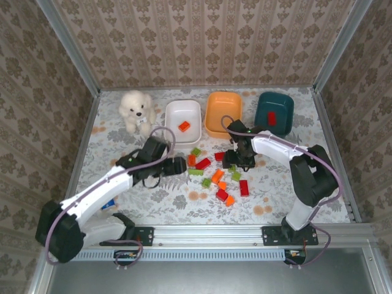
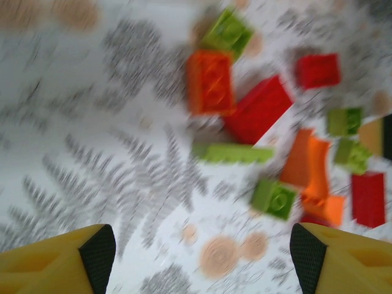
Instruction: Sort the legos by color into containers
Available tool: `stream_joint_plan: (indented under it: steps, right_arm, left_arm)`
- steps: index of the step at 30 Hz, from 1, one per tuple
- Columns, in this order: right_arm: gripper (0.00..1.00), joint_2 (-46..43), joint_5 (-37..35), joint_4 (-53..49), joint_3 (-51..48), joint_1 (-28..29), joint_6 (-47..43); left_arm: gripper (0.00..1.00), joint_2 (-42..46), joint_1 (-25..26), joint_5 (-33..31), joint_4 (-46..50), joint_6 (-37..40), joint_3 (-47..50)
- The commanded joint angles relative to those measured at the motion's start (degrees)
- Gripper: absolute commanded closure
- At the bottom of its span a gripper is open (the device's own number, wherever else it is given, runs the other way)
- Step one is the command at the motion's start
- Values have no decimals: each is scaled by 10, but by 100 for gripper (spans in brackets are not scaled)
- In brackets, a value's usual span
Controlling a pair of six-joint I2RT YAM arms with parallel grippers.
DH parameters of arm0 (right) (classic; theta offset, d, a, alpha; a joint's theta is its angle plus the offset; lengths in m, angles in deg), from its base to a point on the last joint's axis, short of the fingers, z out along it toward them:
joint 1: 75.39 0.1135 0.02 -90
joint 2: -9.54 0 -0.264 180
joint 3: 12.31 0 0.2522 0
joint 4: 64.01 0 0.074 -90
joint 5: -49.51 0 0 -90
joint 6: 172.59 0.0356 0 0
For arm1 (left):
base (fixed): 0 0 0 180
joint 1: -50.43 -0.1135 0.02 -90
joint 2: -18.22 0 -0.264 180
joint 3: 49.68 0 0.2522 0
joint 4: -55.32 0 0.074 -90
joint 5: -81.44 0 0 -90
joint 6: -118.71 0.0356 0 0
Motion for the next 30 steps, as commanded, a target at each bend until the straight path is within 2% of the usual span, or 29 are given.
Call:
stream_joint_plan:
  steps: [1, 5, 9, 18, 22, 26, 30]
  right_arm:
    - [31, 28, 0, 10, 25, 7, -14]
    - [33, 52, 2, 13, 37, 12, -10]
    - [37, 73, 3, 14, 46, 16, -3]
    - [63, 75, -25, 12, 49, 24, 15]
    - [66, 14, -50, -15, 61, 24, 22]
    - [67, -15, -64, -42, 133, 11, 14]
    - [67, 63, -61, -45, 258, -20, 10]
  left_arm:
    - [21, 78, 2, -31, -23, -49, 30]
    - [19, 120, 2, -49, -23, -59, 53]
    - [19, 120, 2, -43, -36, -68, 62]
    - [19, 119, 3, -19, -84, -66, 65]
    - [19, 112, 3, -16, -93, -73, 58]
    - [19, 94, -1, -20, -96, -70, 26]
    - [18, 60, -28, 4, -121, -73, 1]
